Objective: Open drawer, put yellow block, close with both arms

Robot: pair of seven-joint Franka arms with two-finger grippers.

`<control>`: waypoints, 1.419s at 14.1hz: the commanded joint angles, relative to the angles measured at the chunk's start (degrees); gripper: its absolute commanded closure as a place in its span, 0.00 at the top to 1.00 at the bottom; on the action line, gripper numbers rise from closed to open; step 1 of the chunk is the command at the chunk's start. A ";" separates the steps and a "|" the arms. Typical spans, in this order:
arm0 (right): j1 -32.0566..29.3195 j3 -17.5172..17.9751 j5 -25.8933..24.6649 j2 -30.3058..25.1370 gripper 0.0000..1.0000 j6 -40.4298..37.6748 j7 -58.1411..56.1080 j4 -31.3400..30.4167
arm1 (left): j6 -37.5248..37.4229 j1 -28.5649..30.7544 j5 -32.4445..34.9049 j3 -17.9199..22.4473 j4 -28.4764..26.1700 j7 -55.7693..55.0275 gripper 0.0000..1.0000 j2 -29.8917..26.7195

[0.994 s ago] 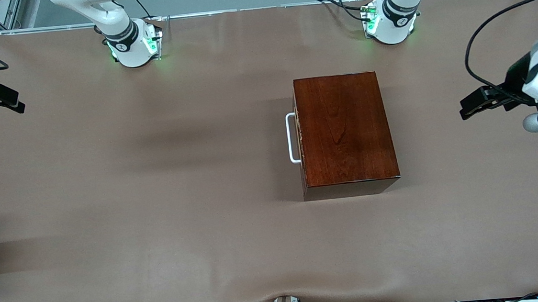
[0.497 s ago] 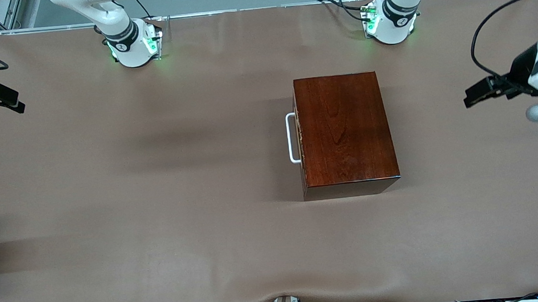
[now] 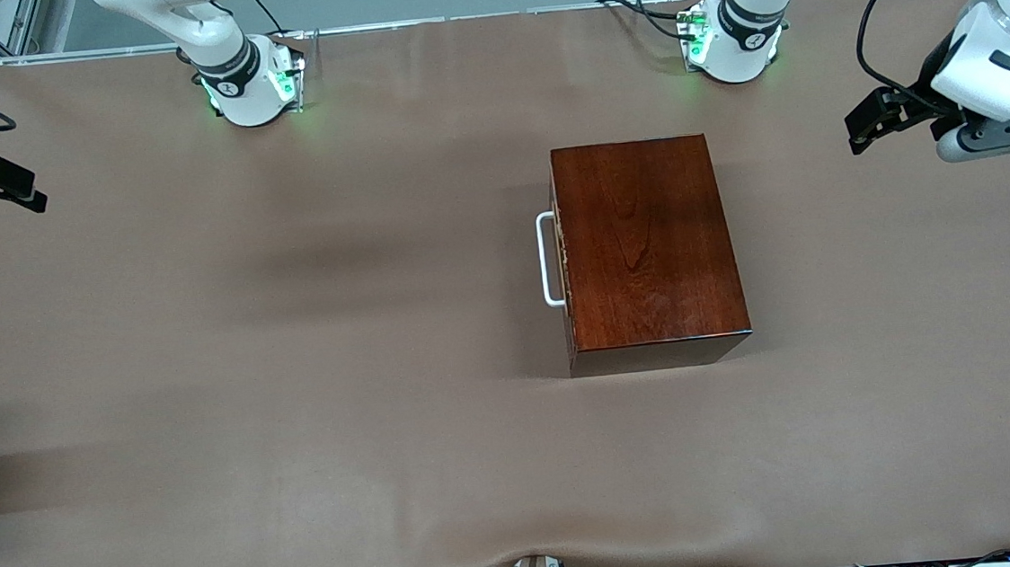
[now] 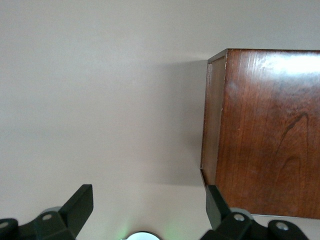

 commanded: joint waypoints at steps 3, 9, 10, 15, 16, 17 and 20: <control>-0.71 0.58 -0.37 0.14 1.00 -0.72 0.36 0.70 | 2.29 2.18 1.01 -0.61 -1.82 3.36 1.00 -1.99; -0.71 0.58 -0.37 0.14 1.00 -0.72 0.36 0.79 | 3.00 2.45 0.93 -0.43 -2.86 6.95 1.00 -4.35; -0.71 0.58 -0.37 0.14 1.00 -0.72 0.36 0.79 | 3.00 3.23 0.84 -0.43 -3.22 7.84 1.00 -4.97; -0.53 0.58 -0.37 0.05 1.00 -0.72 0.36 0.79 | 2.03 3.41 0.31 -0.43 0.19 7.94 1.00 -3.66; -0.80 0.58 -0.37 0.05 1.00 -0.81 0.36 0.70 | 1.68 3.33 0.31 -0.43 0.99 7.76 1.00 -3.22; -0.97 0.58 -0.37 0.14 1.00 -0.81 0.36 0.70 | 1.24 3.24 0.31 -0.43 1.52 7.85 1.00 -2.61; -0.89 0.58 -0.37 0.05 1.00 -0.81 0.36 0.70 | 0.72 3.41 0.05 -0.43 2.14 7.94 1.00 -2.17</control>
